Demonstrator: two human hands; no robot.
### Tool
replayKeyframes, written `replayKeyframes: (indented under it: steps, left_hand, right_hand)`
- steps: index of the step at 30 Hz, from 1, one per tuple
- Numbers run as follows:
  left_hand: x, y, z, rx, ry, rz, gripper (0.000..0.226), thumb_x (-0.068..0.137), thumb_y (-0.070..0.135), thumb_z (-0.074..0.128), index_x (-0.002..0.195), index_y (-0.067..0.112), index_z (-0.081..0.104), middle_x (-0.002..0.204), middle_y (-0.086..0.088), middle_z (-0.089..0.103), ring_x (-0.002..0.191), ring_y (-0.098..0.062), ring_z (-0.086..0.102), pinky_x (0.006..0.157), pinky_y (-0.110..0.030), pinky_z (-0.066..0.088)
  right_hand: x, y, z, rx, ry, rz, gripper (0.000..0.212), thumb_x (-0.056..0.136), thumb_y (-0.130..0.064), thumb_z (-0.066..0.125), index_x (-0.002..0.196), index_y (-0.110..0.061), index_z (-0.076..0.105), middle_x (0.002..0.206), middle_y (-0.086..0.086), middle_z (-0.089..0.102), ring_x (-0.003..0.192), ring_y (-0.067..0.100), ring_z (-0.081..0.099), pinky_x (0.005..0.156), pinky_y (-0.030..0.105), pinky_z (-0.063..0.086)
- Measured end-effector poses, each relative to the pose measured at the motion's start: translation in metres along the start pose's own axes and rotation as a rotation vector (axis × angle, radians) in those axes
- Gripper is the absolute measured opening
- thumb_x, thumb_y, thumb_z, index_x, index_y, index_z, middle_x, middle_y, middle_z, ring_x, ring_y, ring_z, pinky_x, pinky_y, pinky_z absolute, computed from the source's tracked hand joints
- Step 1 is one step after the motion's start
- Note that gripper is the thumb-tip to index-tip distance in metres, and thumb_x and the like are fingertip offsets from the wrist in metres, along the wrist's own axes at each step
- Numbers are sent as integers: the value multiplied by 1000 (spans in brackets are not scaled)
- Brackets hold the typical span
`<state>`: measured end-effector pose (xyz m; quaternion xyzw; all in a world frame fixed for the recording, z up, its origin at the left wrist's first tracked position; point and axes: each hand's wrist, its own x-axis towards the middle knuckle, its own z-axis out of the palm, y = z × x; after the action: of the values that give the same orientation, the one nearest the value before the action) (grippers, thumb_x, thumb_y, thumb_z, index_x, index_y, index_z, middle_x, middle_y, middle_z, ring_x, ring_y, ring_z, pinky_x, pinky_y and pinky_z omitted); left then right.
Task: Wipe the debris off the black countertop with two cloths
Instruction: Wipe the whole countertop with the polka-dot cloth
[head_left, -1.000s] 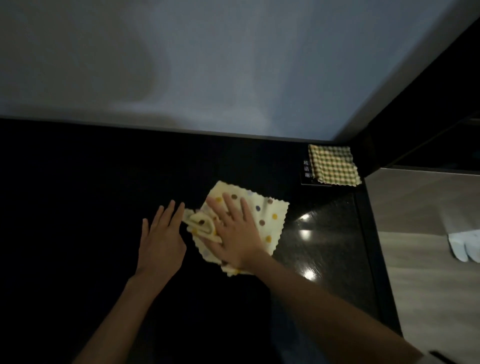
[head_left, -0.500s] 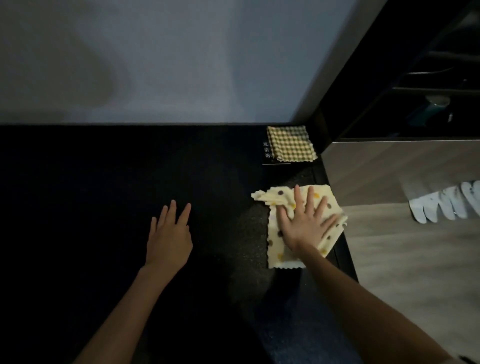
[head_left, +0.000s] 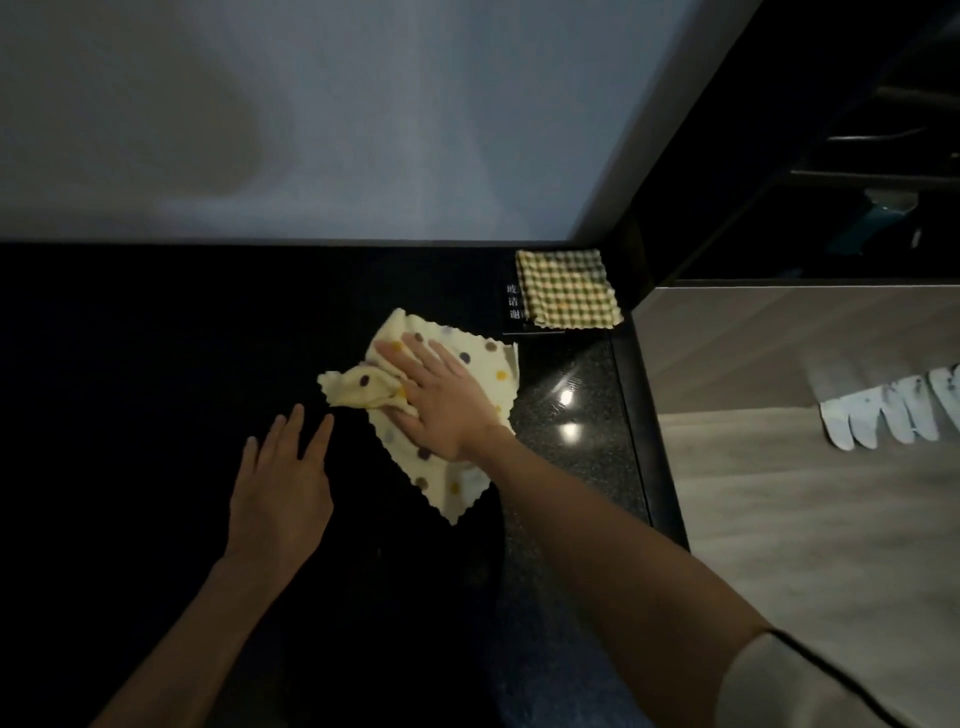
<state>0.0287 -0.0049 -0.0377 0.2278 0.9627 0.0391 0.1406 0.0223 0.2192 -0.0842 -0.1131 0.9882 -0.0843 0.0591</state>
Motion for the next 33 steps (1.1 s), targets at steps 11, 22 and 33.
replayKeyframes:
  steps: [11,22,33]
  left_hand:
    - [3,25,-5,51,-16,-90,71,89,14,53,150,13,15,156,-20,12,145,-33,6,118,-47,11]
    - [-18,27,-7,16,-19,-20,73,90,16,51,150,21,10,158,-14,5,146,-29,2,117,-47,9]
    - [-79,32,2,-19,-125,109,64,95,21,42,149,28,8,158,-11,3,146,-25,2,118,-46,9]
  right_hand:
    - [-146,88,-14,7,41,556,61,99,-56,23,152,-35,3,162,-8,2,149,17,-6,121,44,7]
    - [-244,-3,7,3,-13,641,71,95,-65,21,151,-34,-10,162,-9,-5,149,24,-10,118,55,7]
    - [-352,-102,27,48,-48,890,69,93,-67,11,152,-36,-5,163,-5,4,150,22,-5,117,57,10]
